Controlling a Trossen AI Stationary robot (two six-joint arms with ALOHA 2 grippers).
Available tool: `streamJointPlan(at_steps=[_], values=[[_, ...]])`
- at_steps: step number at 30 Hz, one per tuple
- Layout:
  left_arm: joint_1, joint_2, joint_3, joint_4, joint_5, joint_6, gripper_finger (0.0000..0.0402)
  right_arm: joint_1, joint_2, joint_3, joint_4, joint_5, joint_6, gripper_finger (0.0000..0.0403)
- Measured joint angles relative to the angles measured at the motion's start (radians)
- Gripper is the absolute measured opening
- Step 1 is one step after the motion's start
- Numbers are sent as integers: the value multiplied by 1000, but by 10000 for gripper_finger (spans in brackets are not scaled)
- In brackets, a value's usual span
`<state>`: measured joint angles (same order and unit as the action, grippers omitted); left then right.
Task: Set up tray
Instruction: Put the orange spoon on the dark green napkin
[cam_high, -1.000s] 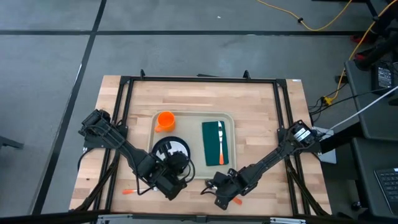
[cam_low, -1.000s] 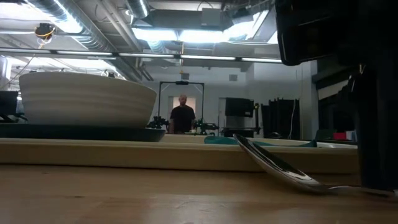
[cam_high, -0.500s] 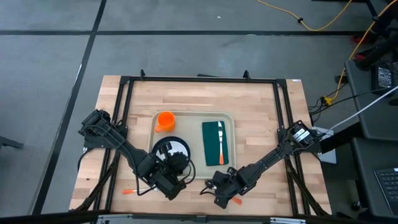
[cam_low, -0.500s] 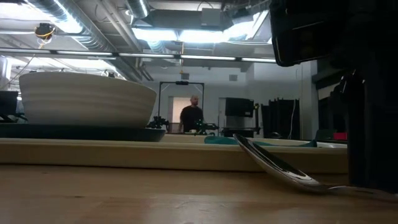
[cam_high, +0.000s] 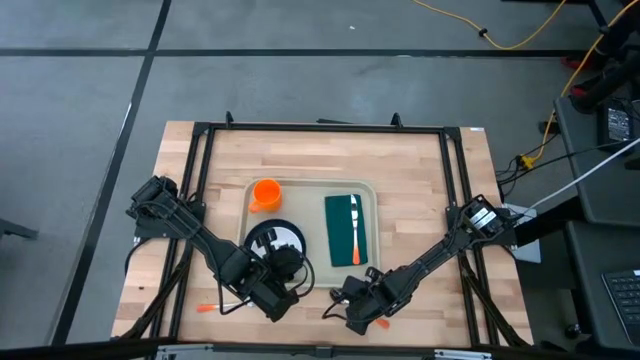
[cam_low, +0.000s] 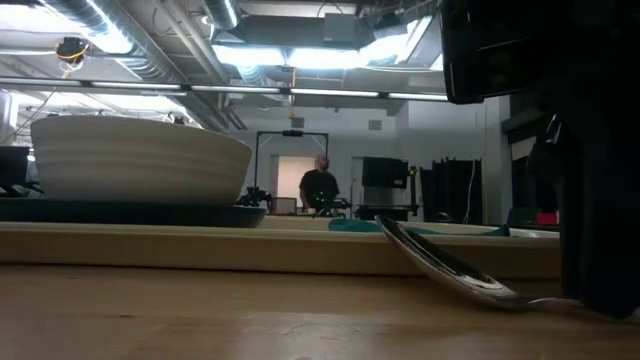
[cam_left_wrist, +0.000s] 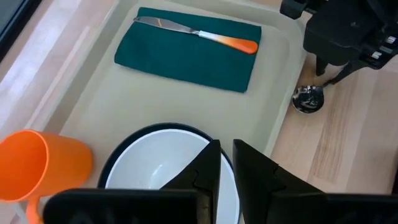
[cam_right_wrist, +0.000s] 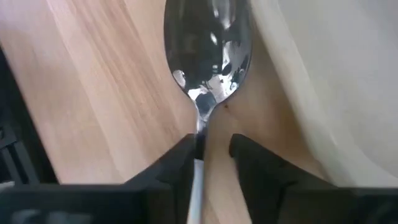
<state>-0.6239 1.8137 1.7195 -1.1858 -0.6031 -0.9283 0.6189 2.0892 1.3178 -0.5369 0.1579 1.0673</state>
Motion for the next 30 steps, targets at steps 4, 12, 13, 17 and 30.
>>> streamJointPlan(at_steps=[4, 12, 13, 17, 30], values=[[0, 0, 0, 0, -6, 0, 34, -1, 0, 0, -16, 3, -8, 61], [0, 0, 0, 0, -6, -1, 38, -2, 0, 0, -21, -19, -10, 27], [0, 0, 0, 0, -6, -1, 38, -3, 0, 0, -21, -23, -3, 27], [-2, 0, 0, 0, -7, -3, 34, -4, 11, 52, -67, -40, -7, 11], [-7, -9, 0, -20, -8, 10, 34, -4, 24, 397, -376, -6, 28, 10]])
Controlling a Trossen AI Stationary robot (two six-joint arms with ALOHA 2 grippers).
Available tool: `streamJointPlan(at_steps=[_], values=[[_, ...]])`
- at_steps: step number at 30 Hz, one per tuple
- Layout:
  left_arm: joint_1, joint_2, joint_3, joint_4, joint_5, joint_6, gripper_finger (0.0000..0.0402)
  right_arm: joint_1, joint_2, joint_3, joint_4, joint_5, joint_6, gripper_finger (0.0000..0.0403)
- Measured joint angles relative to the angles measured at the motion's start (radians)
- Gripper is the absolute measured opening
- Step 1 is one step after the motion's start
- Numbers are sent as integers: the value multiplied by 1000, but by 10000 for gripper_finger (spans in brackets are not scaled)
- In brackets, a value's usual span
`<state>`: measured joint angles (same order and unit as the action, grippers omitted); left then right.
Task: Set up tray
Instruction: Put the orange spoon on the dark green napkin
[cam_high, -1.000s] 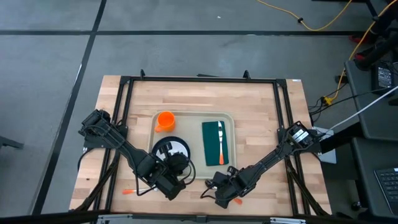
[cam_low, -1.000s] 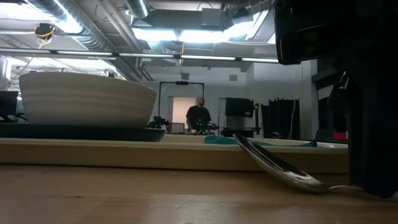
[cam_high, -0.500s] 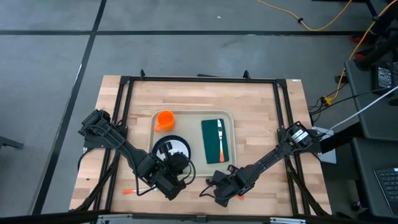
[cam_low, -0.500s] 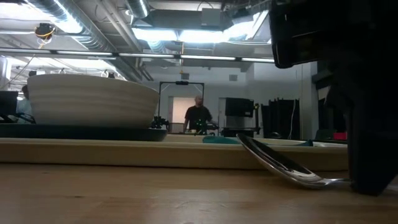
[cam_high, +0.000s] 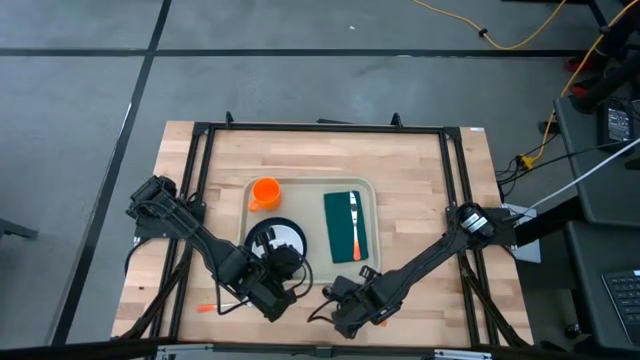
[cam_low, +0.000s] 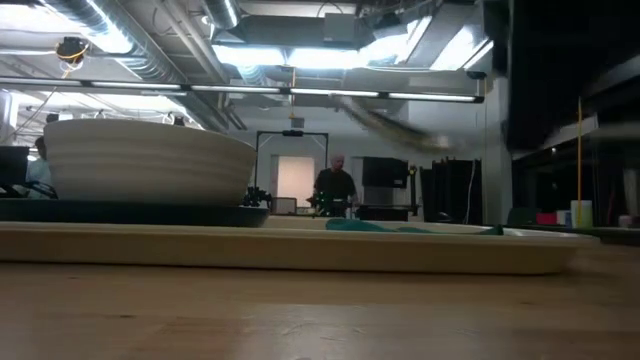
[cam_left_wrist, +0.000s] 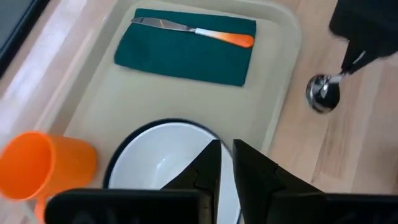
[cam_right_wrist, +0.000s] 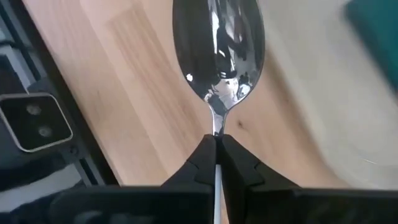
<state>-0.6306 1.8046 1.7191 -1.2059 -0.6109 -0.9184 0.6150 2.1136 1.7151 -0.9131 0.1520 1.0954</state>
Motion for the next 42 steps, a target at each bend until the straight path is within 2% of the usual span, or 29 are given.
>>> streamJointPlan(at_steps=[6, 12, 16, 20, 21, 26, 29, 34, 36, 42], values=[[-18, -102, 0, -105, -62, -66, 23, -32, -1, 80, -139, 79, 83, 9], [-80, -296, 0, -48, -258, -29, 21, -97, -1, 200, -238, 164, 77, 9], [-106, -415, 0, 39, -313, 101, 24, -131, -6, 382, -427, 219, 19, 9], [-122, -496, 0, 94, -386, 198, 23, -136, -55, 627, -634, 384, -26, 9], [-123, -511, 0, 98, -401, 214, 22, -136, -83, 645, -651, 436, -25, 9], [-123, -557, 0, 109, -448, 264, 23, -170, -291, 481, -646, 550, 82, 9], [-123, -573, 0, 111, -466, 308, 24, -188, -339, 399, -640, 560, 113, 9], [-123, -590, 0, 111, -480, 378, 20, -238, -349, 288, -575, 546, 195, 8], [-123, -603, 0, 111, -480, 414, 20, -266, -350, 230, -480, 517, 214, 8], [-123, -683, 0, 112, -471, 536, 24, -357, -348, 27, -91, 339, 239, 8]])
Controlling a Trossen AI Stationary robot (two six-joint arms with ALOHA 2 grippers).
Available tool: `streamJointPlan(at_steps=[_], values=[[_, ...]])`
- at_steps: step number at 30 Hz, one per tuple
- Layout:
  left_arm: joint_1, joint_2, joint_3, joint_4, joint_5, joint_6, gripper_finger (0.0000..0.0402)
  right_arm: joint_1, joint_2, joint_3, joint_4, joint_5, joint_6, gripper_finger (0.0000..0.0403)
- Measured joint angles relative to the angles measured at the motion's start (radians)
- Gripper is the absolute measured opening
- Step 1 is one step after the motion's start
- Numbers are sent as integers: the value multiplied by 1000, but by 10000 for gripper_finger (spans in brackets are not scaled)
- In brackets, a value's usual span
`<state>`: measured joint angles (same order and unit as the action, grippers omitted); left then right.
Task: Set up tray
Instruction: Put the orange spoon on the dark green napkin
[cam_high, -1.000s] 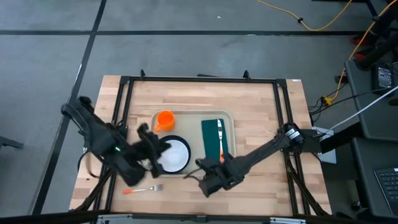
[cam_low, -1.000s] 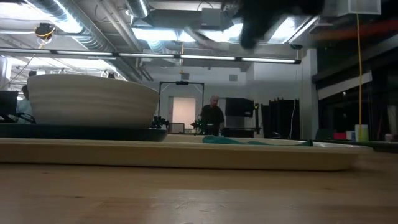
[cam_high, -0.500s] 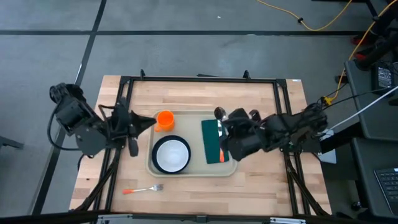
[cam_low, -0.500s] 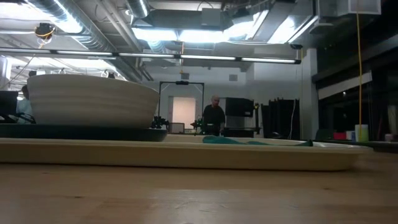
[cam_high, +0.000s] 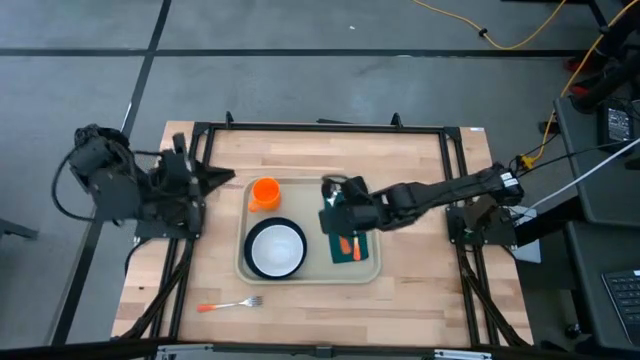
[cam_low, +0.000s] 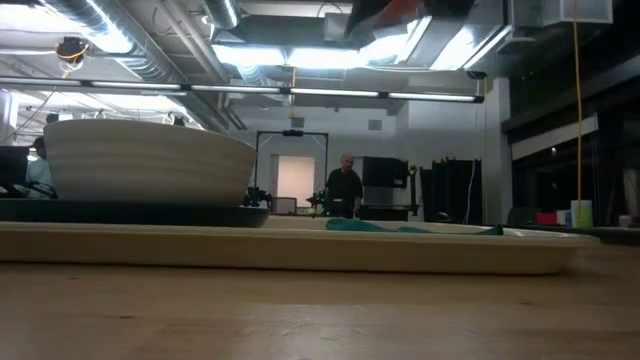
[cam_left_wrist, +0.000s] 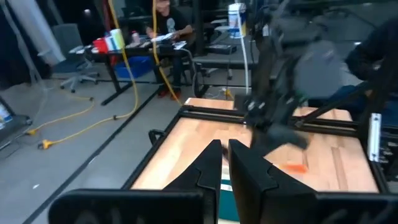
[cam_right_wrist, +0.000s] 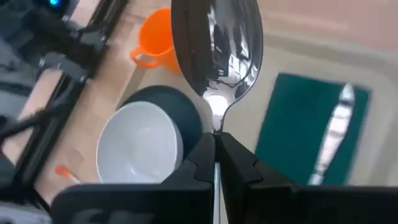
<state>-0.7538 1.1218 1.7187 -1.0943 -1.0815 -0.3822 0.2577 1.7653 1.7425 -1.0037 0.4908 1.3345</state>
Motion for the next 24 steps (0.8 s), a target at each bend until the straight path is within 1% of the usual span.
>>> streamJointPlan(at_steps=[2, 6, 8, 10, 18, 24], values=[[0, -36, 0, 0, 37, 40, 23, -33, 0, -64, 65, -39, 40, 8], [0, -120, 0, 0, 132, 120, 20, -95, -1, -175, 76, -134, 141, 8], [0, -154, 0, 0, 151, 151, 20, -119, 2, -218, 74, -198, 182, 8], [0, -184, 1, 0, 163, 180, 22, -132, 2, -232, 85, -233, 190, 8], [0, -264, 1, 0, 167, 242, 26, -172, 26, -229, 130, -254, 209, 8], [0, -272, 1, -2, 167, 266, 23, -207, 128, -230, 128, -276, 177, 8]])
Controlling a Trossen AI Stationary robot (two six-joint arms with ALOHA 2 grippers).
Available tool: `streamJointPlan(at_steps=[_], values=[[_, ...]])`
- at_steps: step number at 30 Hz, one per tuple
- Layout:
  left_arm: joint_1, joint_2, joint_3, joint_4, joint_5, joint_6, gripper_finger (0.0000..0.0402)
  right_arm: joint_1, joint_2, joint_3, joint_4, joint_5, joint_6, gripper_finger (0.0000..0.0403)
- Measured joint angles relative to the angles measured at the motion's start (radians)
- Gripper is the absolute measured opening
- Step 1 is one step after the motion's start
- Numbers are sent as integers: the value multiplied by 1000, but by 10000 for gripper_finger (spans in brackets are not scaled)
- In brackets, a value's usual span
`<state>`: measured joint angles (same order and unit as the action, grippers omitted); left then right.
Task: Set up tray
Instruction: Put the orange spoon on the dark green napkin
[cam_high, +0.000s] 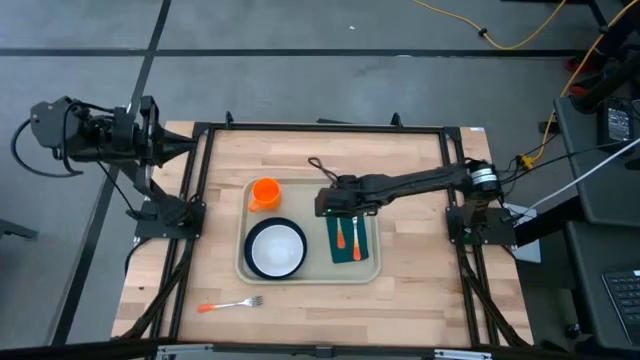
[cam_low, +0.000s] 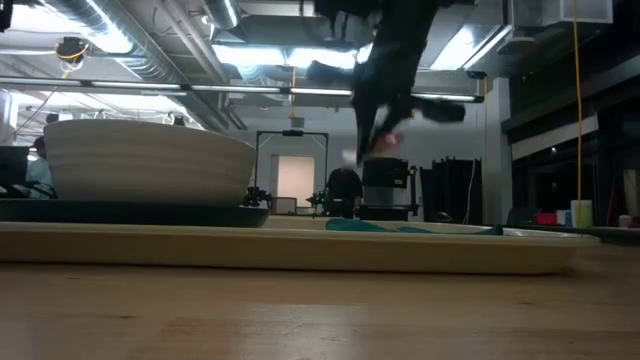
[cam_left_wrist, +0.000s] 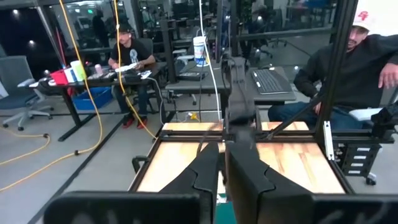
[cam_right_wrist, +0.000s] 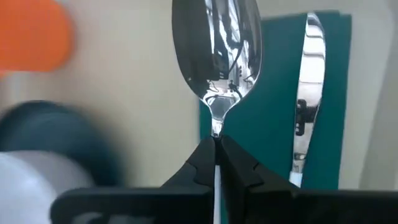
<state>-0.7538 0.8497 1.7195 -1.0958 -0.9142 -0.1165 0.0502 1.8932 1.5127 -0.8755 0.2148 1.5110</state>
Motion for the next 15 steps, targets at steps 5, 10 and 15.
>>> streamJointPlan(at_steps=[5, 10, 15], values=[[0, -1, 0, -2, 0, 8, 27, -18, 95, -2, 17, -7, -2, 8], [0, -1, 0, -8, 0, 8, 28, -20, 129, -1, 27, -8, -10, 9], [0, -1, 0, -9, 1, 8, 24, -20, 143, -1, 3, -8, -43, 8]])
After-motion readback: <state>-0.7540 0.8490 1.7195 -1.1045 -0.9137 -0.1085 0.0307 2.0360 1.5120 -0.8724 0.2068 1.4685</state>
